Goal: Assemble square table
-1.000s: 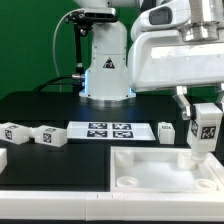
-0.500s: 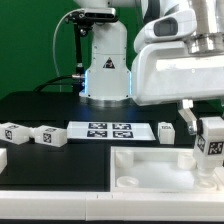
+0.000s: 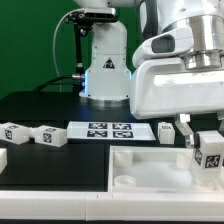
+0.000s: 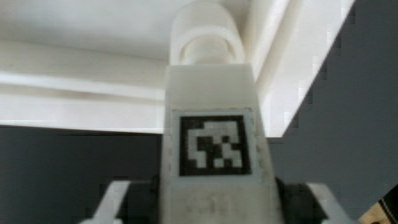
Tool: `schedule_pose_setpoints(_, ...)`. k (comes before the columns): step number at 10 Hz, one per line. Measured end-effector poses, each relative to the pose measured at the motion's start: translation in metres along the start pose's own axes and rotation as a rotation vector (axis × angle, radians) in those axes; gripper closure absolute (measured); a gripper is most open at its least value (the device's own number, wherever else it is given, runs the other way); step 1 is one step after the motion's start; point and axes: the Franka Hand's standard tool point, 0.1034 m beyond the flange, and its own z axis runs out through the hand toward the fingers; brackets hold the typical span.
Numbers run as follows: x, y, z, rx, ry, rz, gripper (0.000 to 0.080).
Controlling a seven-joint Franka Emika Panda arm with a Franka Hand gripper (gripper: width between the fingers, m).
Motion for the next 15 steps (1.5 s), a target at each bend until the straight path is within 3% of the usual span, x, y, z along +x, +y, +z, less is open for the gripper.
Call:
schedule_pose_setpoints(2,-0.001,-0.007,0.002,-0.001,0.040,-0.009,0.0514)
schedule_pose_setpoints(7,-0.008,-0.007,-0.001,-0.015,0.120,0.006,0.0514)
schedule_pose_setpoints(8,-0.008,-0.007,-0.001,-0.015,0.120,0.006,0.0434)
schedule_pose_setpoints(9,-0.010,-0.008,0.000,-0.014,0.108,0.007,0.0434)
schedule_pose_setpoints(10,-0.008,-0.008,0.001,-0.007,0.070,0.013,0.0242)
schedule_pose_setpoints(11,0.002,-0.010,-0.001,0.001,0.046,0.023,0.0178)
schedule_pose_setpoints(14,0.006,-0.019,0.002,0.042,-0.153,0.047,0.0151)
schedule_pose_setpoints(15,0.005,-0.015,0.003,0.047,-0.208,0.046,0.0151)
